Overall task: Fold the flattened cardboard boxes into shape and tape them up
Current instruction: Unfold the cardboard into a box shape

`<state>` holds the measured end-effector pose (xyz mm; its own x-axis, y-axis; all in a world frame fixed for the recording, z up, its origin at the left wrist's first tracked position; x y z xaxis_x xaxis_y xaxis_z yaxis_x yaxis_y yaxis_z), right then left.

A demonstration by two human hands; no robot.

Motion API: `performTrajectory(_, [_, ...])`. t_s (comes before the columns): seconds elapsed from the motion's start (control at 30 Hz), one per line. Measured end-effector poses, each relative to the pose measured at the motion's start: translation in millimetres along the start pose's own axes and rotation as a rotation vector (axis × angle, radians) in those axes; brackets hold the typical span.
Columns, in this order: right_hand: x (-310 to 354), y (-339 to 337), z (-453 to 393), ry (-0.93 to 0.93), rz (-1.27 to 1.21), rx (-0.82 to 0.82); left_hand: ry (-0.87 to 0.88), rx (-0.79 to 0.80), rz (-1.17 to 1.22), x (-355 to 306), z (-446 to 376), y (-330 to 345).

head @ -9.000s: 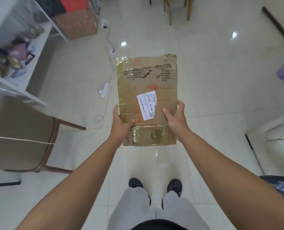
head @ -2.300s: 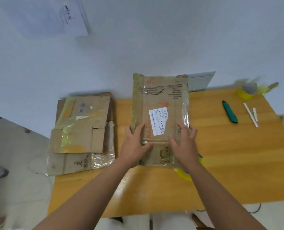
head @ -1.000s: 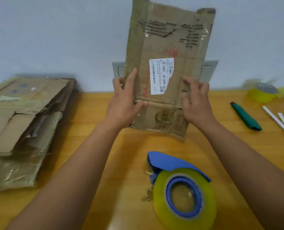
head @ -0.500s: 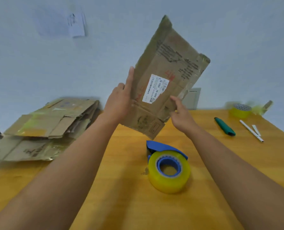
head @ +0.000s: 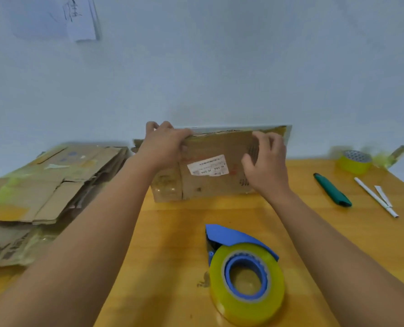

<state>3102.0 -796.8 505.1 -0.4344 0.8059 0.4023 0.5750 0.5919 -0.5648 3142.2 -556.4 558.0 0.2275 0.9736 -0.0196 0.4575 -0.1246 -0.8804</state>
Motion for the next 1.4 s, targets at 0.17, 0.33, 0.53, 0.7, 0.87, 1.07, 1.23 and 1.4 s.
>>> performTrajectory(0.17, [-12,6,-6,0.024,0.109,-0.089,0.009,0.01,0.092,3,-9,15])
performTrajectory(0.33, [-9,20,-12,-0.058,0.32,-0.014,-0.055,0.065,0.157,5,-15,9])
performTrajectory(0.53, [0,20,-18,-0.14,0.37,-0.085,-0.141,-0.044,0.05,2,-9,4])
performTrajectory(0.7, [-7,7,-19,-0.079,0.352,-0.064,-0.526,-0.242,0.298,27,26,19])
performTrajectory(0.87, [-3,-2,-11,-0.111,0.282,-0.092,-0.558,-0.132,0.765,22,46,41])
performTrajectory(1.07, [-2,-4,-4,-0.181,0.153,0.079,-0.507,-0.109,0.813,9,53,45])
performTrajectory(1.23, [-25,-10,8,-0.128,0.188,0.147,-0.453,-0.015,0.852,12,52,42])
performTrajectory(1.4, [-59,-18,20,0.358,-0.129,0.017,-0.433,0.041,0.886,11,50,39])
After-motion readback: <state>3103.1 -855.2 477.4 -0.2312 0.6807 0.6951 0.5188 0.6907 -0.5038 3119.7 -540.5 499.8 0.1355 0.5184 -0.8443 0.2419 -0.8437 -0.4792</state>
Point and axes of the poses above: each hand's wrist, its own z-axis away from the middle knuckle, its own y-axis out of the palm, x = y × z, the point moved 4 cm from there along -z, towards the middle knuckle, and after that the axes turned 11 degrees about -y, right-handed, at the moved point
